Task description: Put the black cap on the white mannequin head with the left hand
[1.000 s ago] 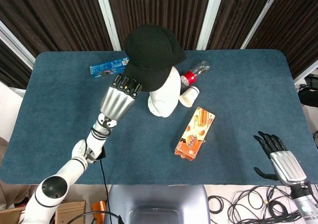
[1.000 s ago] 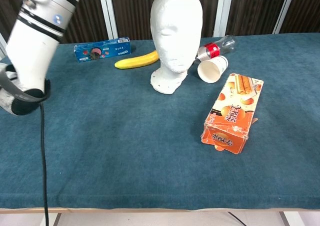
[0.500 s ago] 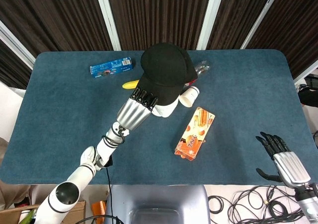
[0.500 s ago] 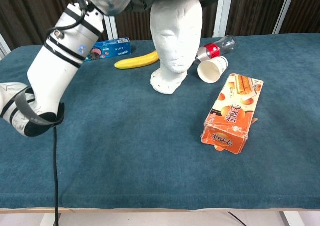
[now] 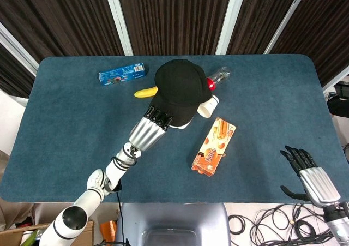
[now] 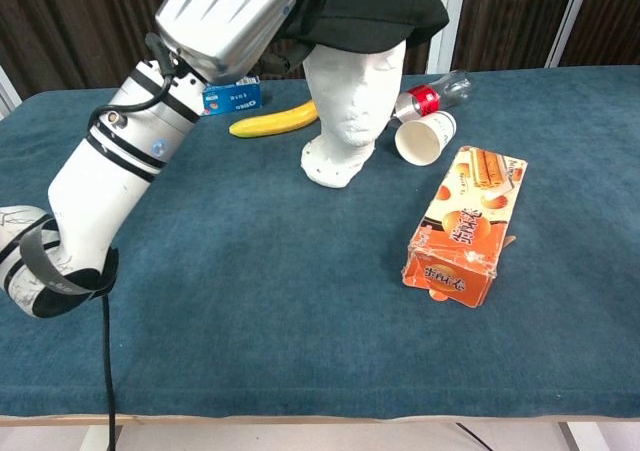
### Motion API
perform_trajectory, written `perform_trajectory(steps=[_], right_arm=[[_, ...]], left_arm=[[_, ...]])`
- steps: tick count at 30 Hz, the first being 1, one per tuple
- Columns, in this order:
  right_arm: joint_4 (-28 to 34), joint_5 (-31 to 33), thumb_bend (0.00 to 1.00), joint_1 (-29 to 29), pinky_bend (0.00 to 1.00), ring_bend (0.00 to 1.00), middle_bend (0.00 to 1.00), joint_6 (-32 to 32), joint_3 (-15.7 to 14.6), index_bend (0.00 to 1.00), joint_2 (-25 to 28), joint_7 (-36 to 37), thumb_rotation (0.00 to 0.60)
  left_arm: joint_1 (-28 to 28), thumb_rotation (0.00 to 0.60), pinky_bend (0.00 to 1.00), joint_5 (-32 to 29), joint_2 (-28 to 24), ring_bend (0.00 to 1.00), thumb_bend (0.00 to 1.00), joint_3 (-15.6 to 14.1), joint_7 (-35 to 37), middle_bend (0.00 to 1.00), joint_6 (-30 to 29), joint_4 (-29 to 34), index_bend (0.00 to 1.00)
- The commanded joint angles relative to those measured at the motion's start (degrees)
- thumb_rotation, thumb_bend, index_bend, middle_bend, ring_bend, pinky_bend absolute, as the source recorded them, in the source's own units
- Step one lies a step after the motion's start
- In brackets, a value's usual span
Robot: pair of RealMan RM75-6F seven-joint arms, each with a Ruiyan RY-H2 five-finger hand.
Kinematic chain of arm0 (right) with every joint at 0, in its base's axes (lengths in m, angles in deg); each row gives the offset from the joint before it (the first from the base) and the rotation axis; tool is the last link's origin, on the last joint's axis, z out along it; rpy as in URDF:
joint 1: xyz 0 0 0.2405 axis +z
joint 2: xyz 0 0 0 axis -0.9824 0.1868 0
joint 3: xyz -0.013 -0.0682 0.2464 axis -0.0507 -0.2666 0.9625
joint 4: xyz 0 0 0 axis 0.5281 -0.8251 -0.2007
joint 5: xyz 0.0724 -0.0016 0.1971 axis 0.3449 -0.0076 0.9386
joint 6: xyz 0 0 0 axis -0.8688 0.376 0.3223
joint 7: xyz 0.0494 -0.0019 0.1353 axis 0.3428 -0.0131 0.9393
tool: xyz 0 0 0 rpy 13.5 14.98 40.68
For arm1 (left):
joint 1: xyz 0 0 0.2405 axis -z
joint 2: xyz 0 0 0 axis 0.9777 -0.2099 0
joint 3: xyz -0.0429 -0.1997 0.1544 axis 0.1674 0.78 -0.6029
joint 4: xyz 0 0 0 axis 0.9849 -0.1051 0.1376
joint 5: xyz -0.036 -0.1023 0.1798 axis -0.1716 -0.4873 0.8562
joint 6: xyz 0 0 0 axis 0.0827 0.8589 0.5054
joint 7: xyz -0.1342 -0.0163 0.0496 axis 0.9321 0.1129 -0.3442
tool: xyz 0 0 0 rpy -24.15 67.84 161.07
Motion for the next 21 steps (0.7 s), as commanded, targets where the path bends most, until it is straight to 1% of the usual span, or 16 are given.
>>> perform_trajectory(steps=[1, 2, 3, 5, 7, 9, 11, 14, 19, 21], right_arm=[[0.0, 0.1, 0.18, 0.0, 0.00, 0.00, 0.00, 0.1, 0.0, 0.00, 0.0, 0.0, 0.600], [0.0, 0.1, 0.18, -0.1, 0.00, 0.00, 0.00, 0.1, 0.0, 0.00, 0.0, 0.1, 0.600], [0.0, 0.1, 0.18, -0.1, 0.00, 0.00, 0.00, 0.2, 0.0, 0.00, 0.0, 0.1, 0.600], [-0.1, 0.1, 0.18, -0.1, 0.00, 0.00, 0.00, 0.2, 0.0, 0.00, 0.1, 0.2, 0.600], [0.0, -0.1, 0.18, -0.1, 0.00, 0.00, 0.00, 0.2, -0.1, 0.00, 0.0, 0.0, 0.600], [0.0, -0.1, 0.18, -0.1, 0.00, 0.00, 0.00, 0.2, 0.0, 0.00, -0.1, -0.1, 0.600], [0.1, -0.2, 0.18, -0.1, 0.00, 0.00, 0.00, 0.2, -0.1, 0.00, -0.1, -0.3, 0.600], [0.1, -0.1, 0.18, -0.1, 0.00, 0.00, 0.00, 0.1, -0.1, 0.00, -0.1, -0.5, 0.600], [0.3, 0.0, 0.18, -0.2, 0.00, 0.00, 0.00, 0.1, -0.1, 0.00, -0.2, -1.0, 0.600], [0.4, -0.1, 0.18, -0.3, 0.00, 0.00, 0.00, 0.2, -0.1, 0.00, -0.2, -1.3, 0.600]], left_arm=[[-0.4, 0.600, 0.52, 0.1, 0.2, 0.59, 0.47, -0.2, -0.1, 0.67, 0.0, -0.2, 0.56], [-0.6, 0.600, 0.50, 0.0, 0.2, 0.54, 0.45, -0.3, -0.4, 0.61, 0.2, -0.2, 0.47], [-0.9, 0.600, 0.48, -0.1, 0.3, 0.49, 0.43, -0.3, -0.6, 0.55, 0.3, -0.2, 0.41], [-1.5, 0.600, 0.43, -0.3, 0.4, 0.38, 0.39, -0.3, -0.7, 0.40, 0.8, 0.5, 0.25], [-2.2, 0.600, 0.40, -0.9, 0.3, 0.32, 0.37, 0.0, -0.1, 0.32, 1.4, 1.8, 0.17], [-3.0, 0.600, 0.36, -0.9, -0.1, 0.23, 0.33, -0.1, -0.3, 0.22, 1.6, 3.2, 0.09], [-3.8, 0.600, 0.33, -0.7, -0.6, 0.17, 0.32, -0.4, -0.6, 0.16, 1.1, 4.8, 0.06], [-5.5, 0.600, 0.30, 0.0, -1.4, 0.12, 0.30, -1.1, -1.7, 0.12, -0.4, 7.4, 0.04], [-9.0, 0.600, 0.28, 2.0, -3.8, 0.08, 0.28, -3.3, -5.0, 0.09, -3.7, 13.4, 0.03], [-10.8, 0.600, 0.27, 3.2, -5.5, 0.07, 0.28, -4.4, -6.5, 0.08, -5.5, 17.1, 0.03]])
